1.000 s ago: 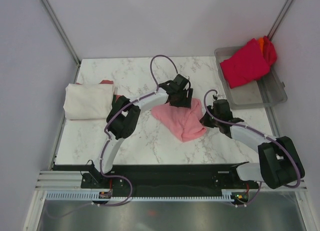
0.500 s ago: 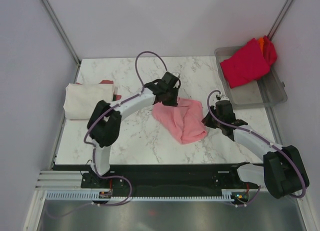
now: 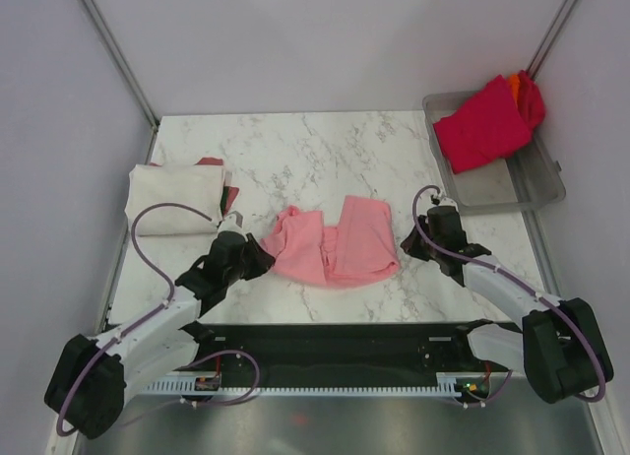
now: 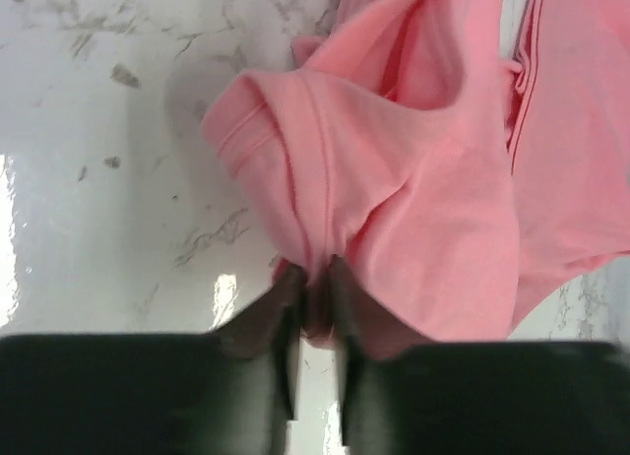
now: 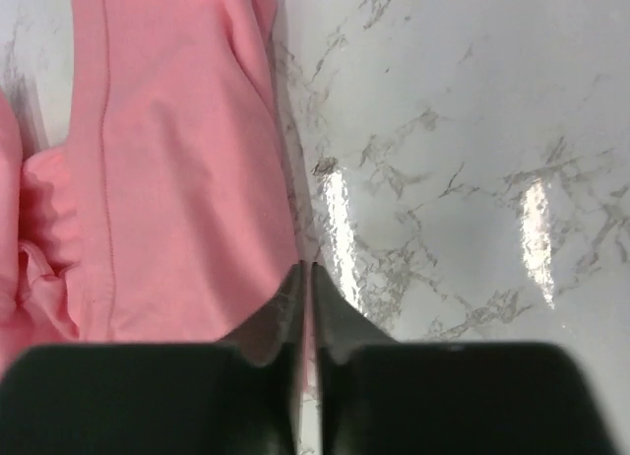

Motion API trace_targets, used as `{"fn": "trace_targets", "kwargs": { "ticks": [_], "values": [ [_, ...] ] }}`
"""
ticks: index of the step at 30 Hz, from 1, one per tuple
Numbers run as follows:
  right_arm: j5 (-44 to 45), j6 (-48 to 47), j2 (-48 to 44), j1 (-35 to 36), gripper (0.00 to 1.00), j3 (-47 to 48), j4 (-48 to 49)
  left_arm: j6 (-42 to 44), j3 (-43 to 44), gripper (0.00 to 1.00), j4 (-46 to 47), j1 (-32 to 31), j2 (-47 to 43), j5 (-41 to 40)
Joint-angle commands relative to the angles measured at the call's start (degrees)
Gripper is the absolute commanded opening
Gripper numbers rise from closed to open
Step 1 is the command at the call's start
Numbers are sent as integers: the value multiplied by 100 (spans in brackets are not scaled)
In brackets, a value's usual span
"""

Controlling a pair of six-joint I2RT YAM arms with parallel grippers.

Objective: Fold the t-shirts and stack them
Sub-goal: Flatten the tshirt out

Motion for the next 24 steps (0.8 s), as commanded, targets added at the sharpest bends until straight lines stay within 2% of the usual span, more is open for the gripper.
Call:
{"fn": "trace_targets", "kwargs": {
  "ticks": [1, 2, 3, 5, 7, 12, 17, 20, 24],
  "values": [
    [-393, -167, -102, 23, 23, 143, 69, -321, -296, 33, 214, 1, -935, -434],
    [-516, -228, -102, 84, 43, 221, 77, -251, -323, 50, 99, 1, -1067, -521],
    [-500, -342, -85, 285, 47, 274, 51, -242, -324, 75, -198, 1, -1173, -591],
    [-273, -430, -41, 549, 53, 511, -89, -59, -306, 84, -323, 1, -1402, -697],
    [-123, -571, 169, 926, 53, 731, -194, 109, -105, 84, -437, 1, -1315, -732],
    [212, -809, 802, 1577, 40, 1636, -678, 698, 668, 84, -737, 1, -420, -855],
    [361, -687, 1479, 2255, 41, 2129, -819, 892, 1258, 84, -869, 1, 643, -935],
    [466, -563, 1787, 2633, 41, 2182, -749, 918, 1355, 84, -781, 36, 943, -803],
    [520, -387, 2243, 3011, 44, 2252, -626, 936, 1346, 78, -658, 97, 1269, -671]
  ]
}}
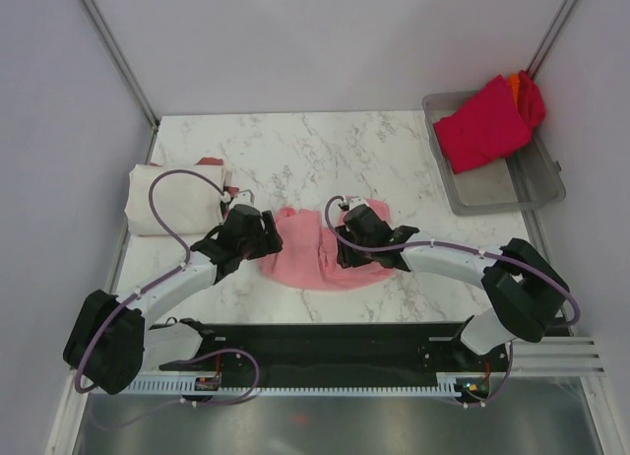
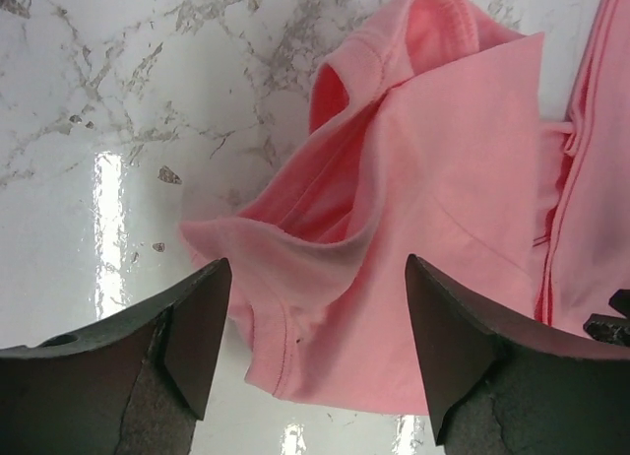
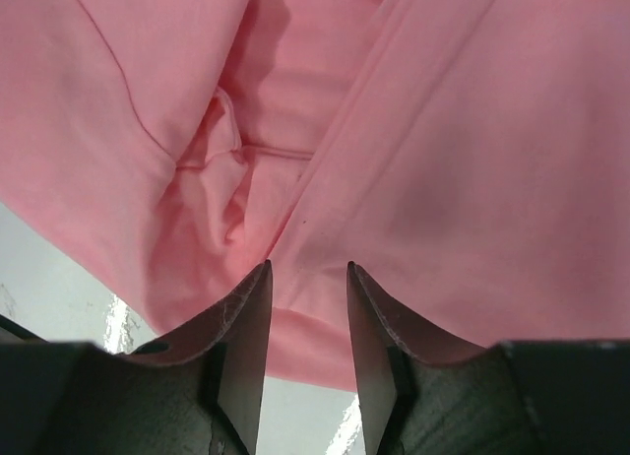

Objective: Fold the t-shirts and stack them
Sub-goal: Flatten the tshirt out

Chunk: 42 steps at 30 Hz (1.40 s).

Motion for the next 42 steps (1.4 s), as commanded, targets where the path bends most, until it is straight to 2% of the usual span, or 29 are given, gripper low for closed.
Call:
{"fn": "trace_targets", "kwargs": {
  "ticks": [1, 2, 3, 8, 12, 14, 15, 16, 18, 20, 22, 23, 25, 26, 28, 32, 39, 42],
  "values": [
    [211, 181, 336, 220, 44, 279, 58, 256, 151, 76, 87, 80, 131, 2],
    [246, 199, 415, 273, 45, 305, 59, 256, 133, 73, 140, 97, 113, 37],
    [264, 216, 546, 352, 45, 323, 76, 256, 81, 64, 149, 115, 78, 46],
    [255, 234, 802, 440, 45, 350, 190, 300, -130, 47, 193, 203, -308, 63],
    [334, 287, 724, 449, 44, 270, 234, 318, -306, 22, 193, 343, -545, 213],
    [317, 322, 680, 449, 46, 244, 269, 326, -359, 20, 176, 370, -625, 248],
    [308, 339, 645, 449, 49, 253, 278, 318, -403, 14, 184, 422, -651, 266],
    [308, 348, 644, 458, 55, 279, 287, 326, -412, 13, 184, 440, -669, 283],
    [317, 357, 697, 493, 56, 314, 296, 326, -456, 7, 184, 467, -722, 362],
    [361, 357, 802, 511, 55, 384, 296, 309, -491, 6, 175, 467, -783, 398],
    [405, 357, 1022, 511, 50, 446, 279, 300, -561, 6, 184, 458, -871, 415],
    [483, 366, 1101, 511, 42, 455, 261, 283, -596, 5, 184, 467, -888, 450],
    [563, 357, 1268, 511, 33, 525, 156, 283, -667, 6, 176, 467, -941, 485],
    [685, 366, 1286, 520, 20, 543, 112, 274, -684, 6, 175, 467, -950, 494],
    [817, 392, 1146, 511, 0, 517, 24, 291, -728, 6, 184, 484, -941, 494],
    [1187, 366, 540, 388, 0, 394, -248, 353, -737, 5, 140, 598, -959, 573],
    [1065, 191, -997, -1008, 0, -54, -592, 450, -623, 2, -52, 976, -1284, 837],
    [775, 67, -1314, -1378, 0, -195, -644, 423, -605, 4, -97, 994, -1468, 925]
  ]
}}
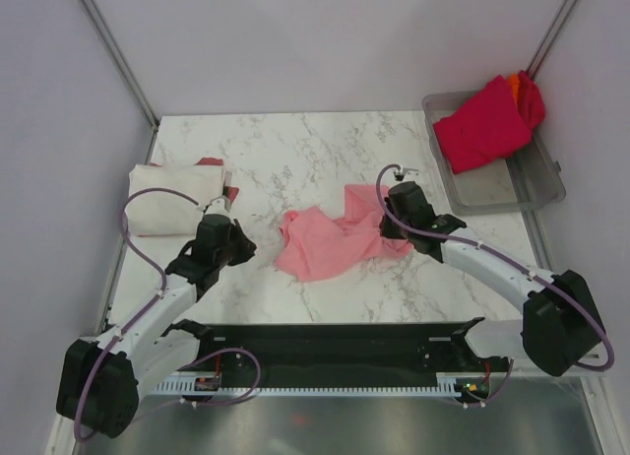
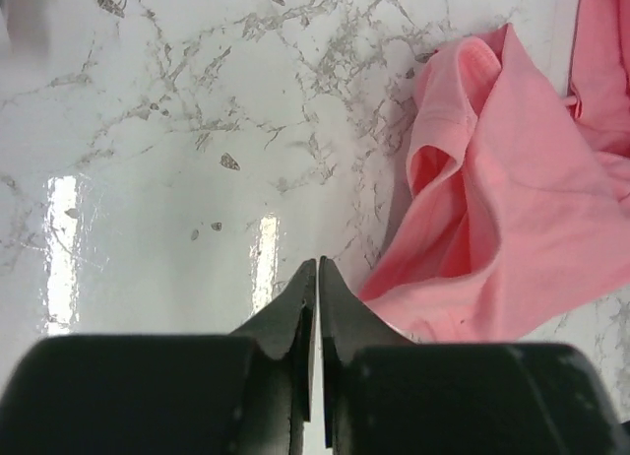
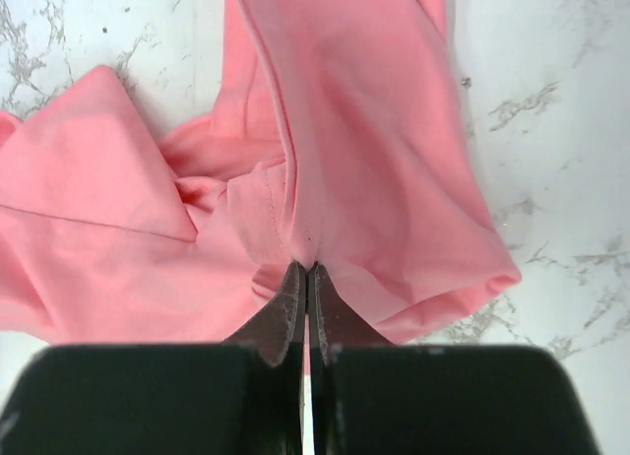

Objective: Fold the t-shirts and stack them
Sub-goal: Flatten the tshirt out

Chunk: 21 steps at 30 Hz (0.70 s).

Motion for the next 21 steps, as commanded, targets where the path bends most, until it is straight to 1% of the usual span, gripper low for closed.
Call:
{"fn": "trace_targets", "kwargs": {
  "ticks": [1, 2, 3, 4, 5, 7, 13, 16, 21],
  "values": [
    [-274, -221, -332, -194, 0, -150, -188, 194, 127, 10, -34, 41, -238, 260],
    [-354, -248, -324, -194, 0, -150, -188, 202, 136, 23, 54, 41, -212, 452],
    [-442, -248, -280, -194, 0, -141, -179, 211, 153, 60, 107, 41, -116, 585],
    [-504, -239, -227, -194, 0, -141, -196, 194, 171, 72, 177, 41, -28, 865],
    [-548, -230, -140, -194, 0, -150, -188, 194, 214, 81, 282, 41, 94, 1015],
    [-557, -213, -130, -194, 0, -193, -118, 202, 241, 83, 440, 32, 420, 1471],
    [-496, -221, -121, -185, 0, -238, -56, 229, 294, 82, 985, -231, 912, 2053],
    [-522, -213, -86, -194, 0, -229, -38, 220, 294, 81, 1109, -372, 1027, 2063],
    [-601, -195, -16, -194, 0, -229, 23, 308, 408, 81, 1399, -512, 1571, 2071]
  ]
}}
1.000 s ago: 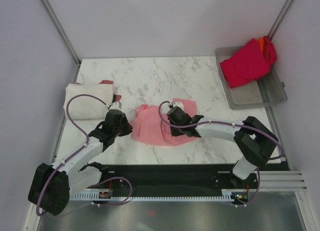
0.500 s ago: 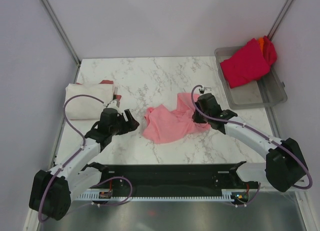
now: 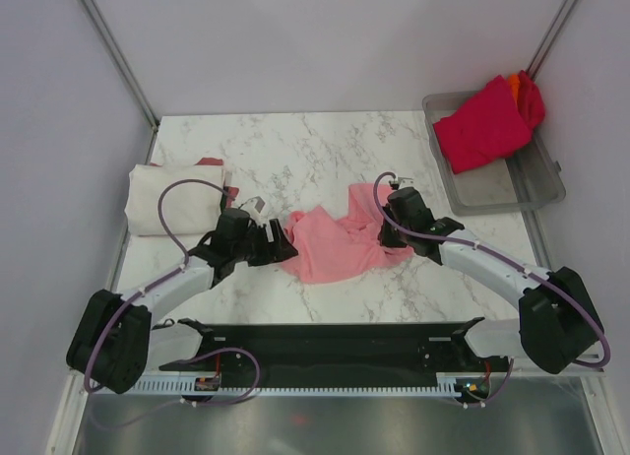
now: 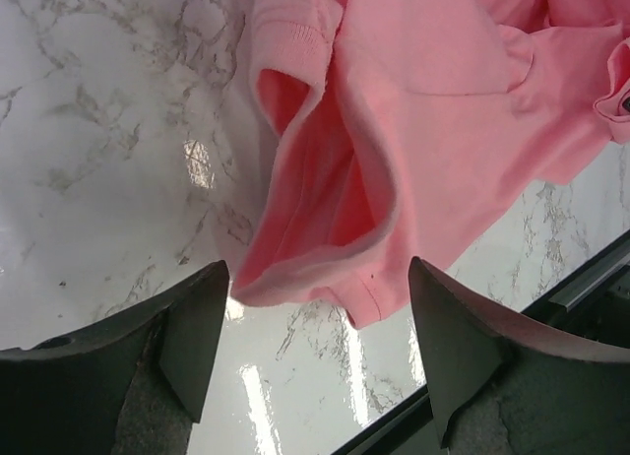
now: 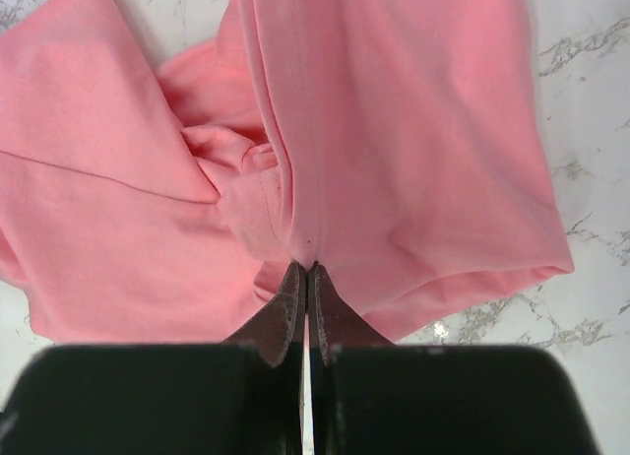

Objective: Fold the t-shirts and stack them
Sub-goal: Flatten the tshirt out

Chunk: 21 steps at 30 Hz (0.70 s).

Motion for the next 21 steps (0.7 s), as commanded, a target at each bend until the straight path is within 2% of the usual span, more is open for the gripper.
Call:
{"fn": "trace_targets", "kwargs": {
  "ticks": [1, 3, 4, 5, 6, 7, 10, 12, 15, 21],
  "values": [
    [-105, -22, 56, 9, 0, 20, 167, 231, 262, 81, 581, -82, 389, 266],
    [-96, -5, 65, 18, 0, 47, 176, 249, 402, 57, 635, -117, 706, 389],
    [-96, 4, 74, 9, 0, 55, 176, 266, 463, 42, 678, -126, 768, 555],
    [-79, 4, 74, 9, 0, 64, 176, 258, 473, 17, 688, -126, 803, 600],
    [-70, 13, 74, 9, 0, 82, 168, 223, 464, 7, 679, -117, 734, 522],
    [8, 4, 74, 0, 0, 99, 168, 188, 447, 2, 618, -117, 646, 426],
    [166, -5, 118, -87, 0, 275, -8, 214, 499, 2, 337, -4, 234, 127],
    [395, 21, 162, -306, 0, 485, -235, 179, 657, 2, -111, 435, 22, 152],
    [466, 48, 92, -798, 0, 758, -429, -49, 763, 2, -393, 1112, -329, 416],
    [248, 83, -505, -1844, 0, 1075, -720, -366, 982, 2, -796, 1509, -1068, 276]
  ]
}}
